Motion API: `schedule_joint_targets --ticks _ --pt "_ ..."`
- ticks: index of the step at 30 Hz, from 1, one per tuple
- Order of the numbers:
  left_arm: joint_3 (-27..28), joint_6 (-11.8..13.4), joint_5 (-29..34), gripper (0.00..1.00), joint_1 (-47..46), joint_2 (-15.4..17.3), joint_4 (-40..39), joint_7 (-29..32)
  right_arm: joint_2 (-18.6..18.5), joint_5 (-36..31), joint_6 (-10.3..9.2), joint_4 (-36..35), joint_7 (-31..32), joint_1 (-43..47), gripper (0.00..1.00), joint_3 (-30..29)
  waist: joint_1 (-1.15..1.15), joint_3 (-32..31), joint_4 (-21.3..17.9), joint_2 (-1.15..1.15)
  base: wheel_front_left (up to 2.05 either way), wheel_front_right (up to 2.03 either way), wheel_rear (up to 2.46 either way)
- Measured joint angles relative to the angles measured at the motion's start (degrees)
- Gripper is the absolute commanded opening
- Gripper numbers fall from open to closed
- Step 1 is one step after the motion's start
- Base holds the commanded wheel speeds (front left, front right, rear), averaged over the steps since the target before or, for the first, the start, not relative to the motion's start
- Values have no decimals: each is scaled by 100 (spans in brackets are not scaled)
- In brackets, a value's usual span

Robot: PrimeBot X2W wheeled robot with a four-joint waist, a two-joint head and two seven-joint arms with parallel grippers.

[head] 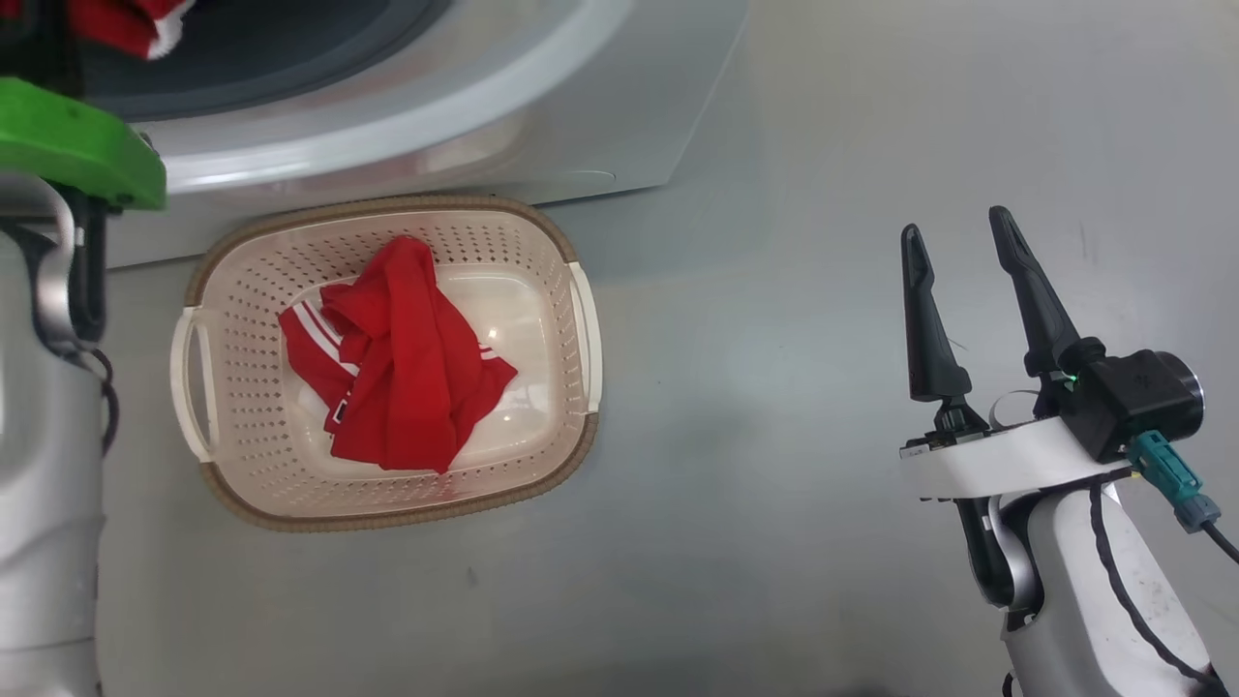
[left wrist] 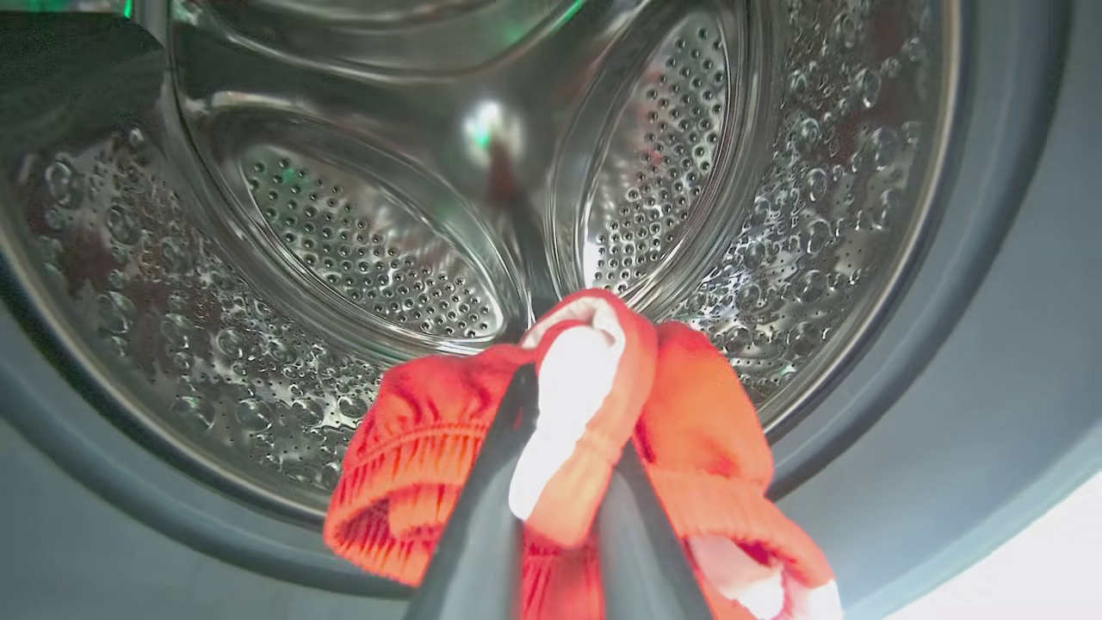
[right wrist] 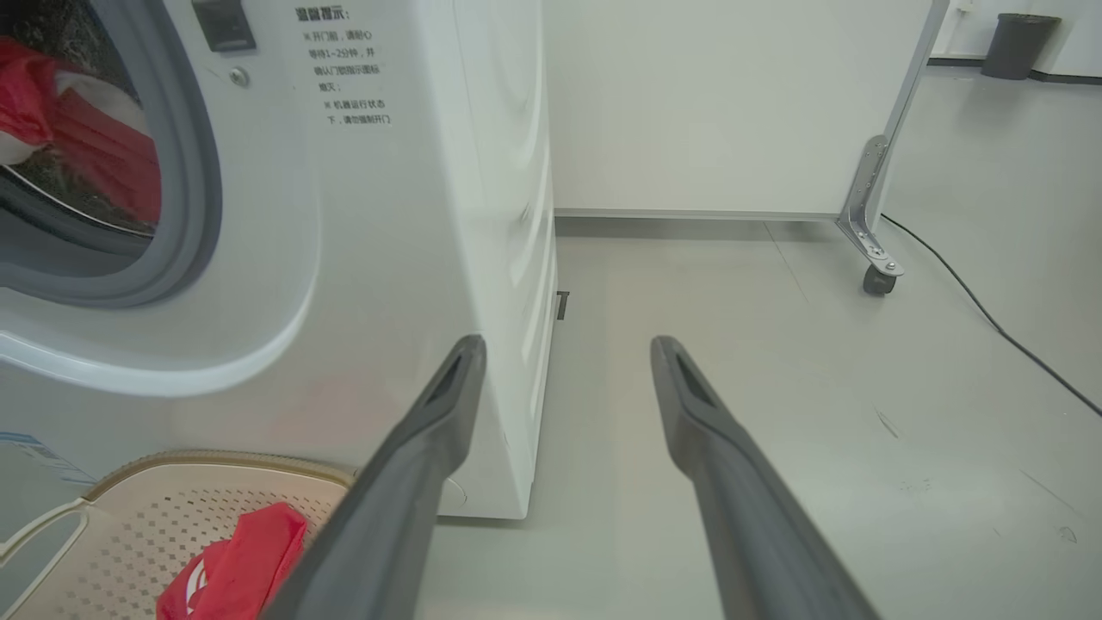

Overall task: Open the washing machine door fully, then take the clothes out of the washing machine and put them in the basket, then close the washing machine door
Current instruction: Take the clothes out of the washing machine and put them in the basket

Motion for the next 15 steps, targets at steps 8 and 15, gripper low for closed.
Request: schedule_joint_targets --ticks 8,15 --pt "-13 157 0 0 739 -283 -444 -782 -64 -47 49 118 0 227 100 -13 0 -384 275 0 0 0 0" --pt "-100 234 1 0 1238 -531 -762 -979 -98 -83 51 223 0 434 100 -11 0 -734 447 0 0 0 0"
